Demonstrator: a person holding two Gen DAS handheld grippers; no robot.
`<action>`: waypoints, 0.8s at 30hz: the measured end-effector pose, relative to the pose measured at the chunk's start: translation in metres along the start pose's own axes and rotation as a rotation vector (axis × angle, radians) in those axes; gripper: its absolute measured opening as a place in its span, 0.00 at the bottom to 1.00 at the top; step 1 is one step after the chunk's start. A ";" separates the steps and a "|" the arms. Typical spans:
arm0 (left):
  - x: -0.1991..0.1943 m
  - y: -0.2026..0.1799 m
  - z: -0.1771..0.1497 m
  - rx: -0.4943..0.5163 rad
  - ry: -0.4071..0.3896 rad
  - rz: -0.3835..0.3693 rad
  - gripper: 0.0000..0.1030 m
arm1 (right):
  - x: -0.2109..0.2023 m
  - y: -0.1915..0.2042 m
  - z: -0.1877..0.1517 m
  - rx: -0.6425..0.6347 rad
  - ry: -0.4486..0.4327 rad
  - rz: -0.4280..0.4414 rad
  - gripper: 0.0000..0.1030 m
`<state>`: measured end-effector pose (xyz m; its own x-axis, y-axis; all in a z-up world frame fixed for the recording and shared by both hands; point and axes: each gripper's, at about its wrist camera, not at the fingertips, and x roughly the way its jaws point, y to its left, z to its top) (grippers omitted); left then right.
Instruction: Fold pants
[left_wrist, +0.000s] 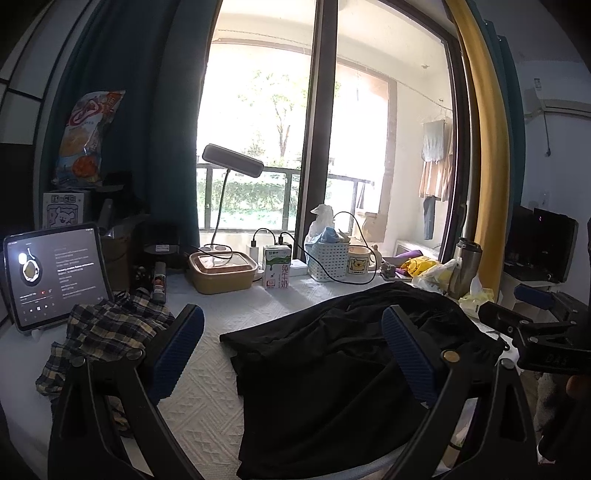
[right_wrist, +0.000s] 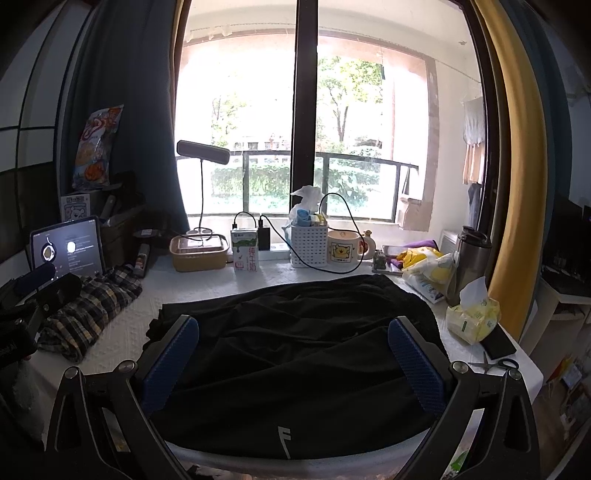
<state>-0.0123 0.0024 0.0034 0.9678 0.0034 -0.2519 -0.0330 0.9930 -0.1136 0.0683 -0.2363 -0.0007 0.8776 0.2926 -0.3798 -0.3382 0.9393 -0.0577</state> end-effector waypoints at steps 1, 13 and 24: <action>0.000 0.000 0.001 -0.001 0.000 -0.001 0.94 | 0.000 0.000 0.000 0.000 -0.001 0.000 1.00; 0.001 0.003 0.003 0.000 0.005 -0.002 0.94 | 0.001 0.000 0.000 0.005 -0.001 0.001 1.00; 0.001 0.002 0.003 0.008 0.006 -0.005 0.94 | 0.000 0.001 -0.001 0.002 0.000 0.001 1.00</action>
<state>-0.0112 0.0051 0.0056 0.9664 -0.0025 -0.2569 -0.0258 0.9940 -0.1068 0.0680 -0.2353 -0.0016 0.8774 0.2934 -0.3796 -0.3380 0.9395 -0.0552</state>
